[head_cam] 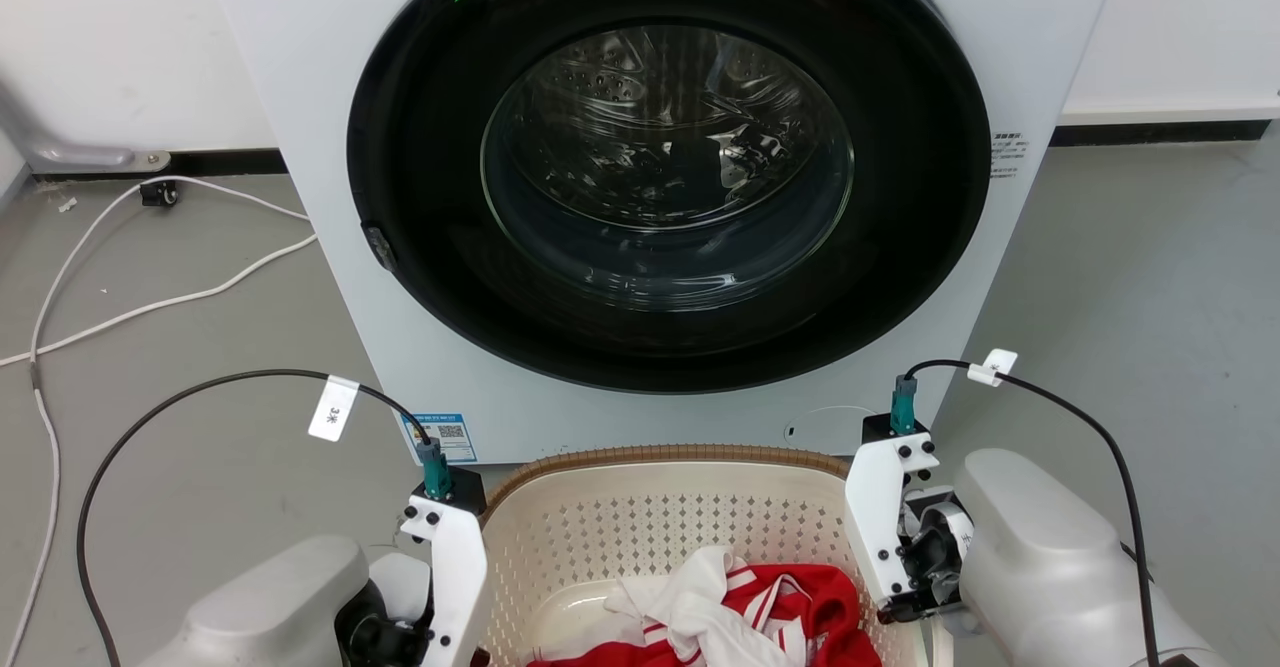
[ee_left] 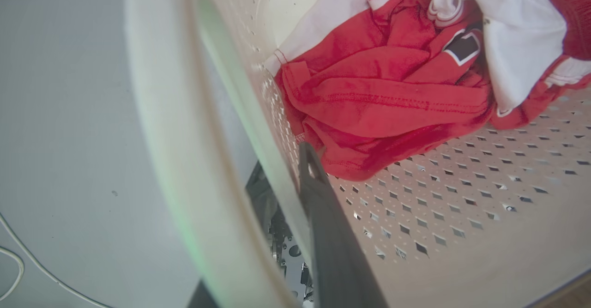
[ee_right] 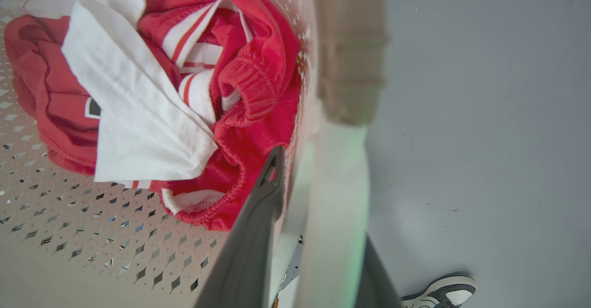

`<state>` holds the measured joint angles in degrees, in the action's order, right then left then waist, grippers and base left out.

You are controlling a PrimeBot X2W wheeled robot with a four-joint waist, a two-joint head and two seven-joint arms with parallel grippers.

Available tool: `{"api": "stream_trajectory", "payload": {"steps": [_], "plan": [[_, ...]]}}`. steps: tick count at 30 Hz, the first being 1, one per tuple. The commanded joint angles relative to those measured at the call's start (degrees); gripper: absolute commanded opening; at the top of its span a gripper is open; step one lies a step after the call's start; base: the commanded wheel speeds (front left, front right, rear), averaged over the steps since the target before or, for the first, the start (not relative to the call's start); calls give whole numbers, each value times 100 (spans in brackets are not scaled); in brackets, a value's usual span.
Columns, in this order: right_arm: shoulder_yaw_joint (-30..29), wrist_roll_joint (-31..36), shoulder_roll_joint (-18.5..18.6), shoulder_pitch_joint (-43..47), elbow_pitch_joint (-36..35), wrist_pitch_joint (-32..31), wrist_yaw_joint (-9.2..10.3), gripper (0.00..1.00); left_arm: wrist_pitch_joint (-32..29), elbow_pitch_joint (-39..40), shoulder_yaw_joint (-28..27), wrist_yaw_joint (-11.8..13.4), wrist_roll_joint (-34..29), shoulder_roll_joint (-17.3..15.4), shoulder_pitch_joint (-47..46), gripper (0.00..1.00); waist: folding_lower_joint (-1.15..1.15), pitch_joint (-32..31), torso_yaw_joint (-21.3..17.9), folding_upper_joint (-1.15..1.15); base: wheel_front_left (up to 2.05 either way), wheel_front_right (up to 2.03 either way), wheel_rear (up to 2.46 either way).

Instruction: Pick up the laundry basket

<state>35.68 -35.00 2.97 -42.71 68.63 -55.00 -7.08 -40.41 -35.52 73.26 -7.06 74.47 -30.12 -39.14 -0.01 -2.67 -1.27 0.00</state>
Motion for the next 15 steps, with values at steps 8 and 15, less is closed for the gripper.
{"api": "stream_trajectory", "payload": {"steps": [8,15], "plan": [[97,-68,-13,-200,8,57,-74,0,-26,-72,22,-71,-3,18,-123,0,1,59,2,0,0,0,0],[179,-166,-12,-222,-48,55,-74,0,-132,-62,22,-71,33,-22,-128,0,1,64,1,0,0,0,0]]}}
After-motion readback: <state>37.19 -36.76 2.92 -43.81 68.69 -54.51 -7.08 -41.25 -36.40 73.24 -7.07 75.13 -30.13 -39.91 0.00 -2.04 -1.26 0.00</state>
